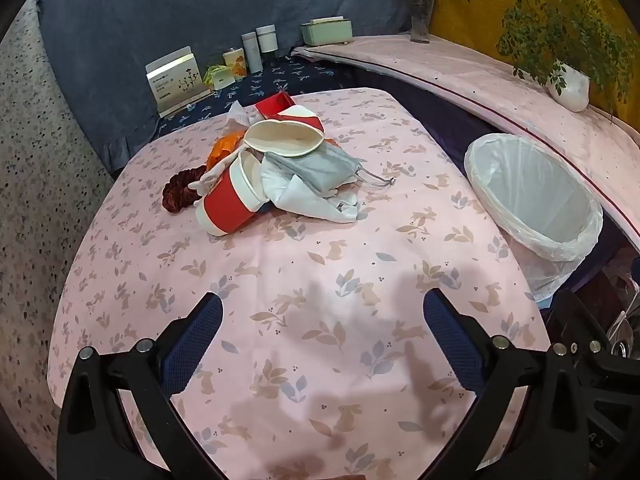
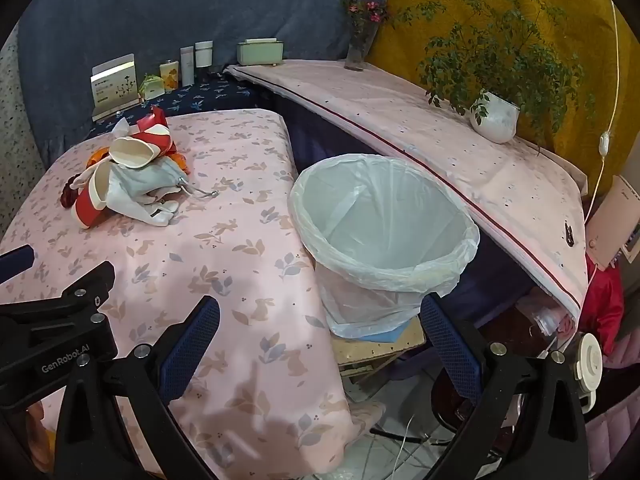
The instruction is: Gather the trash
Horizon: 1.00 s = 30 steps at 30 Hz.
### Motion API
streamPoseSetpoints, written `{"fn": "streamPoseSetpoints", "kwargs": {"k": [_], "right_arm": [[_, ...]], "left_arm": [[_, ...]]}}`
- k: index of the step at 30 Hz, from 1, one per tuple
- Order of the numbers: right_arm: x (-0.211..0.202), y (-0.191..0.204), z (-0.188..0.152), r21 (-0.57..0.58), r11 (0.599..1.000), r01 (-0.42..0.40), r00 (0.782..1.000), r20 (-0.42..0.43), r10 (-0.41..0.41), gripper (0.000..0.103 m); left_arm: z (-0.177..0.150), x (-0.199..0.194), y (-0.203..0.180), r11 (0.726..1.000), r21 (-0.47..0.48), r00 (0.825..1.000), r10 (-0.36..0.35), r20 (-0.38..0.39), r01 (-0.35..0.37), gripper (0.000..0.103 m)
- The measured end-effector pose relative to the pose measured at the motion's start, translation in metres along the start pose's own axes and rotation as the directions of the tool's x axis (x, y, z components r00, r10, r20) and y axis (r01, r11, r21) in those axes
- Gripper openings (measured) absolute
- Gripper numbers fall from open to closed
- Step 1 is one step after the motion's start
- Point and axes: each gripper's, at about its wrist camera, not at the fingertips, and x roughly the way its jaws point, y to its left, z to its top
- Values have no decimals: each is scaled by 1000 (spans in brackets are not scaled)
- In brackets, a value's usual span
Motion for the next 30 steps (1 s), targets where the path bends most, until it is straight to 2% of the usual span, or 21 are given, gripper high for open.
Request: {"fn": "streamPoseSetpoints", "kwargs": {"k": [30], "right_arm": [[3,-6,1,10,1000,6,1000,-5,-6,96]], "left_arm": [[1,-1,-3,1000,1,1000,-6,17,6,96]]}}
